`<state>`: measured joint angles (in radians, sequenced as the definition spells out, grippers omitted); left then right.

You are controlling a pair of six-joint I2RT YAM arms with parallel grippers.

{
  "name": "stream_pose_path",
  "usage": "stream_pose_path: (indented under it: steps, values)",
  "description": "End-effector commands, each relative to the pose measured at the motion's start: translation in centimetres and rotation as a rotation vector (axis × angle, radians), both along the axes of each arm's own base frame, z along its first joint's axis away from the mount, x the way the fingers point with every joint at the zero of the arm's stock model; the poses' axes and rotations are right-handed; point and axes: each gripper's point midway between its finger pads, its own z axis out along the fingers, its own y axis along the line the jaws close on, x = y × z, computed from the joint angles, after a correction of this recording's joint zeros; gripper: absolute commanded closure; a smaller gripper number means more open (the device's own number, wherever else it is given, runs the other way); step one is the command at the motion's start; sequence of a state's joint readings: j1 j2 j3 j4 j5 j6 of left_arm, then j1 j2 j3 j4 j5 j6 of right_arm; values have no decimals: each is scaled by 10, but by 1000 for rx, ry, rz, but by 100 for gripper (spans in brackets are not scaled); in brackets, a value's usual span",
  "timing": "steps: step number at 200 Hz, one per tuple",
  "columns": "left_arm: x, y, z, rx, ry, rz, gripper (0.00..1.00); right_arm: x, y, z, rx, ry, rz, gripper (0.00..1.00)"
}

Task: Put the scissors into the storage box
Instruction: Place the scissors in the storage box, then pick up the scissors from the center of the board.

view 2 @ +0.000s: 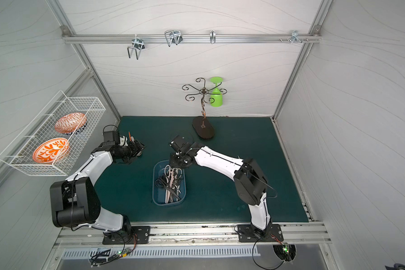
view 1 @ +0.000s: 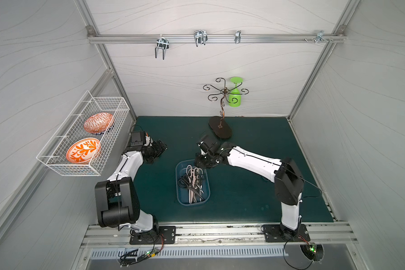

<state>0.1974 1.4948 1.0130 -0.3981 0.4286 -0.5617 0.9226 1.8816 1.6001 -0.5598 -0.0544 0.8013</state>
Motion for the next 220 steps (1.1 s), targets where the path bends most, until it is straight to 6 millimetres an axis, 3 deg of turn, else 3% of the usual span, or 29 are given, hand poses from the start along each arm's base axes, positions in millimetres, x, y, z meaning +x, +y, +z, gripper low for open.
stream_pose_path:
  steps: [1,22,56,108,128,144,163,184,220]
  values:
    - [10,-10,24,-9,-93,-46,11,25,-61,22,-84,-83,-53,70]
    - [8,-18,27,26,-96,-79,11,43,-119,24,-163,-104,-127,71]
    - [6,-42,25,40,-87,-157,11,56,-213,8,-268,-47,-278,72]
    - [0,-69,26,49,-90,-241,11,45,-339,-35,-372,99,-543,72]
    - [-2,-80,27,51,-95,-274,11,34,-377,-54,-367,167,-647,72]
    - [-4,-88,28,45,-98,-304,11,22,-397,-68,-378,212,-700,72]
    - [-6,-97,30,30,-109,-334,11,9,-407,-81,-405,250,-717,72]
    - [-7,-104,32,22,-115,-358,11,-1,-411,-92,-414,275,-728,72]
    - [-11,-112,32,26,-115,-384,11,1,-405,-107,-373,302,-711,73]
